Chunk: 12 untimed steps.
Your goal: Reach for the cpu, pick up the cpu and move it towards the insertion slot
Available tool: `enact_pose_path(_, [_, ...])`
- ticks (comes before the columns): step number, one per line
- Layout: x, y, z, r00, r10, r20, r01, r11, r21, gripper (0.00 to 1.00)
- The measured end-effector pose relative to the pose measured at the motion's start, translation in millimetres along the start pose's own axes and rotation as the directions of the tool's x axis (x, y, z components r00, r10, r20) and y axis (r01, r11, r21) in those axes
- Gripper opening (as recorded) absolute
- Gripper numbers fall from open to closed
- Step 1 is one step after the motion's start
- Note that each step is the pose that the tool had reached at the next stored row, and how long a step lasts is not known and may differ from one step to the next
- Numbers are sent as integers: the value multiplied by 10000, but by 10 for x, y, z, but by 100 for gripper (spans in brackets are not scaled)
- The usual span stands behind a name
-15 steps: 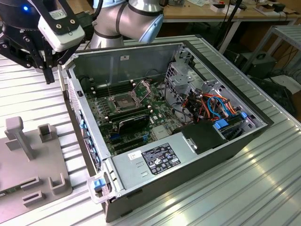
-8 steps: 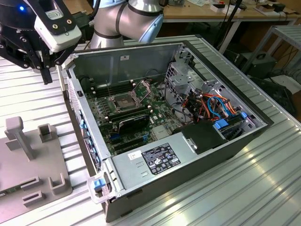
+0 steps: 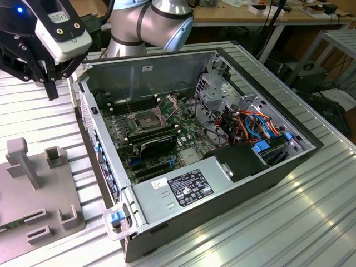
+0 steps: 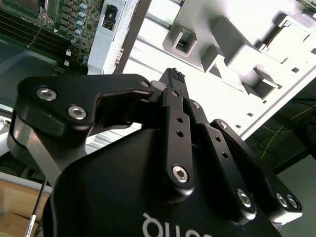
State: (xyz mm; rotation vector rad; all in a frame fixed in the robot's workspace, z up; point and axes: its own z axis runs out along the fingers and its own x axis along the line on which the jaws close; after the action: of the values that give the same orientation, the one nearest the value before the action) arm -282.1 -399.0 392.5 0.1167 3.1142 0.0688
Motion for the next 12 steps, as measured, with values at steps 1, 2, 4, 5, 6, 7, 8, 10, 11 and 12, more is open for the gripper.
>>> enact_pose_path(1, [10,0,0,10000,1,0,-1,10000,0,11])
enact_pose_path(2, [18,-1,0,10000,0,0,0,10000,-1,11])
enact_pose_path(4, [39,-3,-1,10000,-1,1,1,10000,-1,11])
enact_pose_path(5, [51,-4,-1,10000,0,0,0,10000,0,11])
enact_pose_path(6, [64,-5,-1,10000,0,0,0,10000,-1,11])
enact_pose_path(7, [86,-7,-2,10000,-1,0,1,10000,-1,11])
enact_pose_path(8, [109,-8,-3,10000,-1,0,1,10000,-1,11])
enact_pose_path(10, [144,-11,-4,10000,-1,0,1,10000,0,11])
enact_pose_path(11, [160,-12,-4,10000,0,0,0,10000,0,11])
enact_pose_path(12, [173,-13,-4,10000,0,0,0,10000,0,11])
